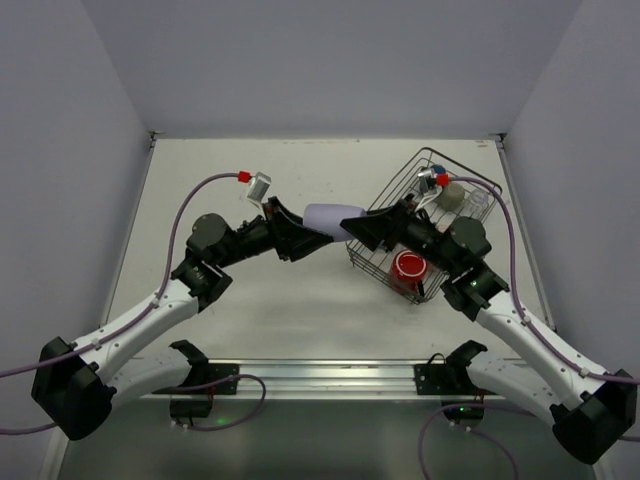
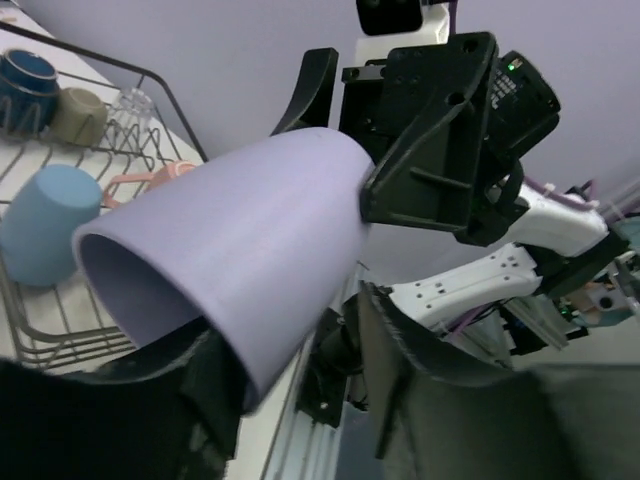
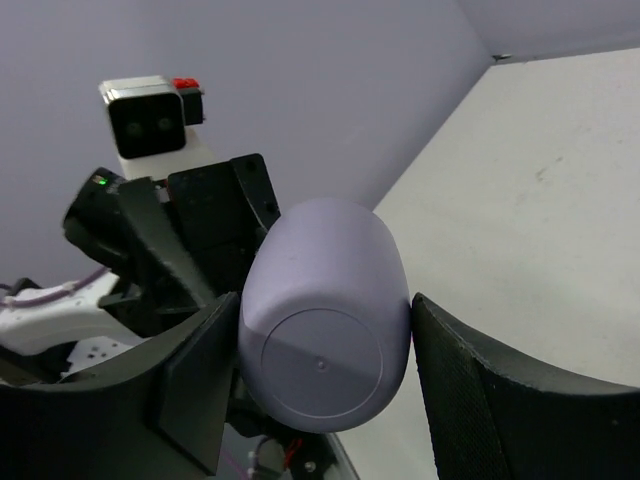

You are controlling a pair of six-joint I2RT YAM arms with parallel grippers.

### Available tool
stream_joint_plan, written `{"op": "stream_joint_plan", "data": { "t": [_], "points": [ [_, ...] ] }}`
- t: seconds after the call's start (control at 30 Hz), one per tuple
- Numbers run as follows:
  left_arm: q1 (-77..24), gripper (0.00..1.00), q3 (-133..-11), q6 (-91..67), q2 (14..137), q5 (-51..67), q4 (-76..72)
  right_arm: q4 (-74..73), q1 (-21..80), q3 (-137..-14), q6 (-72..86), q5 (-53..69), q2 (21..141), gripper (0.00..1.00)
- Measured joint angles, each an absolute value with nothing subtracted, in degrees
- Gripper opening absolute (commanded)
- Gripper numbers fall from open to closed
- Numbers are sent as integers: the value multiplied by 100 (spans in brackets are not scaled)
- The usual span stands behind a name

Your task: Unload the cups from the dish rack

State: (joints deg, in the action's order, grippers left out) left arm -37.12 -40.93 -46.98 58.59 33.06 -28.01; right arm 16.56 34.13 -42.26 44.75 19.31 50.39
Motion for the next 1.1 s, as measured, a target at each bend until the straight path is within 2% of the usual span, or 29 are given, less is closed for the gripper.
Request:
{"op": "stream_joint_plan", "data": {
  "t": [0.03, 0.1, 0.13, 0.2, 0.23, 0.27, 0.43, 0.67, 0.87, 1.1],
  "points": [
    [-3691, 27, -4034, -4768, 5872, 3308, -2917, 1791, 3411, -4178, 4567, 2005, 5076, 27],
    [-3645, 8, -3905, -4904, 5885, 3367, -3096, 2143, 3387, -4042, 4838, 2137, 5159, 31],
    [-3642, 0, -3861, -4987, 5876, 3435, -3249, 2324, 3336, -3946, 5000, 2161, 5214, 43],
    [-3658, 0, -3835, -5043, 5791, 3516, -3350, 2692, 3301, -3782, 5282, 2222, 5295, 63],
    [-3658, 0, -3833, -5030, 5739, 3498, -3306, 2849, 3301, -3710, 5376, 2233, 5306, 87],
    [-3658, 0, -3833, -4987, 5697, 3459, -3236, 2910, 3310, -3671, 5428, 2235, 5299, 98],
    [-3704, 0, -4228, -4219, 5623, 2445, -2034, 2620, 3393, -3430, 5334, 2134, 5177, 99],
    [-3651, 0, -5852, -2897, 6020, 445, 423, 1968, 3400, -2803, 4993, 1559, 4281, 99],
    [-2860, 0, -6845, -2069, 7413, -506, 1769, 1155, 3402, -2860, 4333, 1466, 4176, 99],
    [-1734, 0, -7417, -1533, 9174, -965, 3319, -69, 3402, -3697, 3470, 1446, 4458, 99]
  ]
}}
